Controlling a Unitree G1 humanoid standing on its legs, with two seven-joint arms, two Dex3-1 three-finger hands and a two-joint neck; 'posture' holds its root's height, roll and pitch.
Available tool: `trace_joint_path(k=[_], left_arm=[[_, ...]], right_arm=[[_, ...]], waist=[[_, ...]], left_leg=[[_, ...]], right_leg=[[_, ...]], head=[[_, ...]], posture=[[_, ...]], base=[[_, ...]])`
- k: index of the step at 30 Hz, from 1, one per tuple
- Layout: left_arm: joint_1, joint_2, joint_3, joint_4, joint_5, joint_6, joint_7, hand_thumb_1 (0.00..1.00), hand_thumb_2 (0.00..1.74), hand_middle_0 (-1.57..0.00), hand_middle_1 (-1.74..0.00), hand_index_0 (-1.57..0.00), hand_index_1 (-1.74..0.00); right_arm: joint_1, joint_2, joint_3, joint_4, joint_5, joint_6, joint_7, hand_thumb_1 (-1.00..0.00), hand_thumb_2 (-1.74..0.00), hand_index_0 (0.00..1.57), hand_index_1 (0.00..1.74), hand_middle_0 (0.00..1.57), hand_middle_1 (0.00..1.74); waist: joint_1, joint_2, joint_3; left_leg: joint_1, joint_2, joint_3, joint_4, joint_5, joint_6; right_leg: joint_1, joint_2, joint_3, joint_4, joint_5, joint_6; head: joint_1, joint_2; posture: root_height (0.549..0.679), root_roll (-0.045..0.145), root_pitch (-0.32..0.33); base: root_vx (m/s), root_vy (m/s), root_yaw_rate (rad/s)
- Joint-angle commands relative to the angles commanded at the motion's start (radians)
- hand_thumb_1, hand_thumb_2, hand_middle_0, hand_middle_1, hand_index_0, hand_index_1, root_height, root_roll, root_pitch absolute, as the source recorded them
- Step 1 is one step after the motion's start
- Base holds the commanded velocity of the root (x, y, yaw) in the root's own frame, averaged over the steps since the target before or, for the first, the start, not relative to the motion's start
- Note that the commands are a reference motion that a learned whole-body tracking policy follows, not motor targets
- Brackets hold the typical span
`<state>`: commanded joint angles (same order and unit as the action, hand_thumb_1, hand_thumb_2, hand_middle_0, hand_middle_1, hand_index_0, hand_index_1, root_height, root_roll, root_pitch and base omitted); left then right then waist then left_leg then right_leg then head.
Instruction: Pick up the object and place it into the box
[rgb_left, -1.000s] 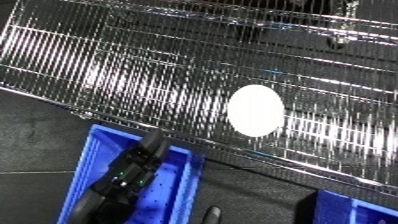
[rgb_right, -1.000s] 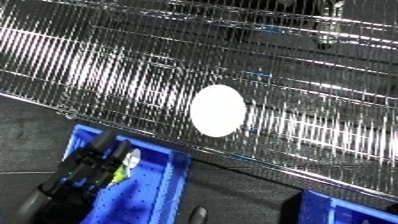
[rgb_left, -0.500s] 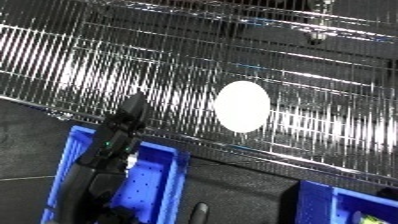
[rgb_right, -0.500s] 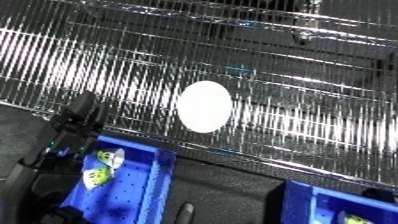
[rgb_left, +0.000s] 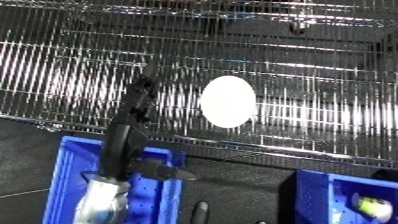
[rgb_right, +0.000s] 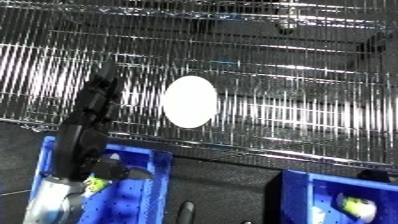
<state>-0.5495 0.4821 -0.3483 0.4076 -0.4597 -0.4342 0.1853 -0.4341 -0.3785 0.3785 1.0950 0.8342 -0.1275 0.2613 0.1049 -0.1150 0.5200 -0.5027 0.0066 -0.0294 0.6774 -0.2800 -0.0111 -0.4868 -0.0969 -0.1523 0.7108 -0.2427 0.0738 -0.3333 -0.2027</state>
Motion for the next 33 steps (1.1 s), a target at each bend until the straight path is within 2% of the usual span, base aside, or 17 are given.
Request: trace_joint_path(k=[10, 30, 33], left_arm=[[-0.070, -0.034, -0.002, 0.124, -0.030, -0.028, -0.006, 0.00, 0.00, 0.00, 0.00, 0.00, 0.00], [-0.217, -0.060, -0.010, 0.291, -0.066, 0.023, -0.017, 0.00, 0.00, 0.00, 0.00, 0.00, 0.00], [-0.241, -0.060, -0.010, 0.319, -0.078, 0.029, -0.024, 0.15, 0.26, -0.24, -0.26, -0.24, -0.26]], right_arm=[[-0.013, 0.003, 0.023, -0.048, -0.003, 0.010, -0.024, 0.00, 0.00, 0.00, 0.00, 0.00, 0.00], [-0.007, 0.016, 0.072, -0.136, 0.024, 0.023, -0.060, 0.00, 0.00, 0.00, 0.00, 0.00, 0.00], [-0.006, 0.020, 0.080, -0.145, 0.027, 0.018, -0.063, 0.00, 0.00, 0.00, 0.00, 0.00, 0.00]], waist=[[-0.027, -0.015, 0.000], [-0.086, -0.059, 0.000], [-0.095, -0.064, 0.000]], left_leg=[[-0.029, 0.013, 0.008, 0.014, -0.007, -0.0030], [-0.105, 0.034, 0.017, 0.051, -0.024, -0.0034], [-0.109, 0.037, 0.019, 0.054, -0.027, -0.0039]], right_leg=[[-0.036, 0.0102, 0.009, 0.011, 0.001, 0.0014], [-0.109, 0.0385, 0.029, 0.027, 0.009, 0.0088], [-0.115, 0.0407, 0.032, 0.027, 0.010, 0.0102]], head=[[-0.005, 0.053], [-0.055, 0.155], [-0.061, 0.163]], posture=[[0.637, -0.001, 0.083], [0.632, -0.016, 0.132], [0.632, -0.017, 0.135]], base=[[0.000, 0.014, -0.052], [0.004, 0.009, -0.047], [-0.002, 0.007, -0.029]])
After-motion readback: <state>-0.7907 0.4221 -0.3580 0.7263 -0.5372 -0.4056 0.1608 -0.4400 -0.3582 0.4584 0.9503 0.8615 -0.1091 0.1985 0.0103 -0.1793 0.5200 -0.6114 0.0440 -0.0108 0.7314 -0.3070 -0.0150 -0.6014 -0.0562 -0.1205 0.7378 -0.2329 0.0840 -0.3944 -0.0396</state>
